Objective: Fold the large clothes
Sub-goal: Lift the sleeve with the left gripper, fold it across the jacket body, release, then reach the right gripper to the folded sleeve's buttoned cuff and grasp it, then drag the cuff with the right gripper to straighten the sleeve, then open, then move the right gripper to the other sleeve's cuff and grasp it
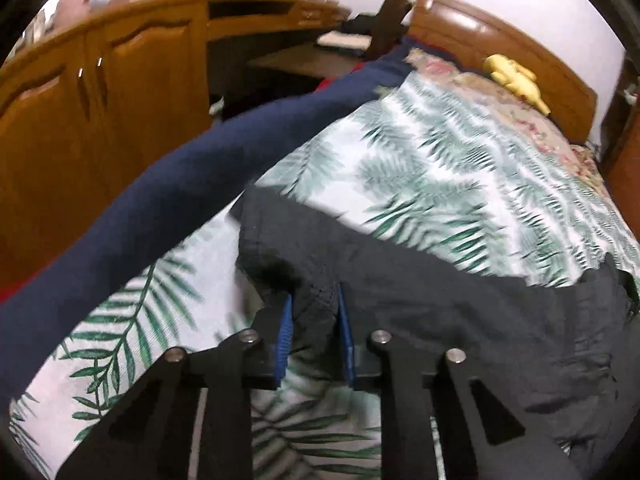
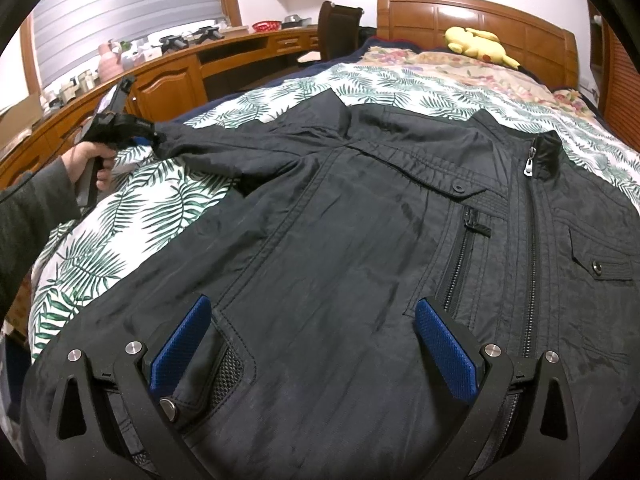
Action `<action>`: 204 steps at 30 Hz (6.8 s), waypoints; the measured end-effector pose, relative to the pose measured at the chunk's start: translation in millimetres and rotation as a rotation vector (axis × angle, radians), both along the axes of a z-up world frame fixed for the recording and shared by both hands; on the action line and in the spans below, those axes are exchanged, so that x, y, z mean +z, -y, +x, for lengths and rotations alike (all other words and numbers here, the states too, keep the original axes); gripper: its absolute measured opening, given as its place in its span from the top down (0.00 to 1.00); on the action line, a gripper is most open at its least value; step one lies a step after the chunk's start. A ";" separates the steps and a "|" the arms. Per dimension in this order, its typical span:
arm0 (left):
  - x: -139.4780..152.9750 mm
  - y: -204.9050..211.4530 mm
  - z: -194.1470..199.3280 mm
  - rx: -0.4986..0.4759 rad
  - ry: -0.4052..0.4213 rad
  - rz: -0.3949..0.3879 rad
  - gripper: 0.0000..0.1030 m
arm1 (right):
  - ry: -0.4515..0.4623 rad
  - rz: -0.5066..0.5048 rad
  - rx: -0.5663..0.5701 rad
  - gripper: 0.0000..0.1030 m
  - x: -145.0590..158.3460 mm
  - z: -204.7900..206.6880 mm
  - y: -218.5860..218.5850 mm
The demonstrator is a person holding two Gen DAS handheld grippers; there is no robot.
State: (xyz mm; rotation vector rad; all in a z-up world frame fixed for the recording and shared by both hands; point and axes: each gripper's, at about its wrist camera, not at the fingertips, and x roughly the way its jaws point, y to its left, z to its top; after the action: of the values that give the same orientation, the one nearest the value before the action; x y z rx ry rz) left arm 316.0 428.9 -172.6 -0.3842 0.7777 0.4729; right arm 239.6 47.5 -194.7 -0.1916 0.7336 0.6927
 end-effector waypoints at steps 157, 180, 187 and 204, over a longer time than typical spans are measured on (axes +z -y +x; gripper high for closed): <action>100.5 394.8 -143.8 -0.666 0.237 0.110 0.47 | 0.095 -0.184 -0.353 0.43 83.9 -86.1 224.1; 91.4 442.3 -137.6 -0.739 0.224 0.114 0.47 | -0.149 -0.176 -0.393 0.34 -3.4 7.2 241.2; 92.9 443.4 -136.6 -0.733 0.233 0.110 0.47 | -0.147 -0.196 -0.429 0.20 -6.9 7.6 241.7; 94.1 471.0 -133.5 -0.774 0.255 0.111 0.47 | -0.061 -0.199 -0.458 0.20 89.1 -6.5 295.6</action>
State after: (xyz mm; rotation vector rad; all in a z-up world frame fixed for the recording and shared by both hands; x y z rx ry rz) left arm 182.4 -42.1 -78.4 -0.0188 0.5907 -0.2561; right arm 233.0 -248.1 -105.6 -0.1754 0.8683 0.1897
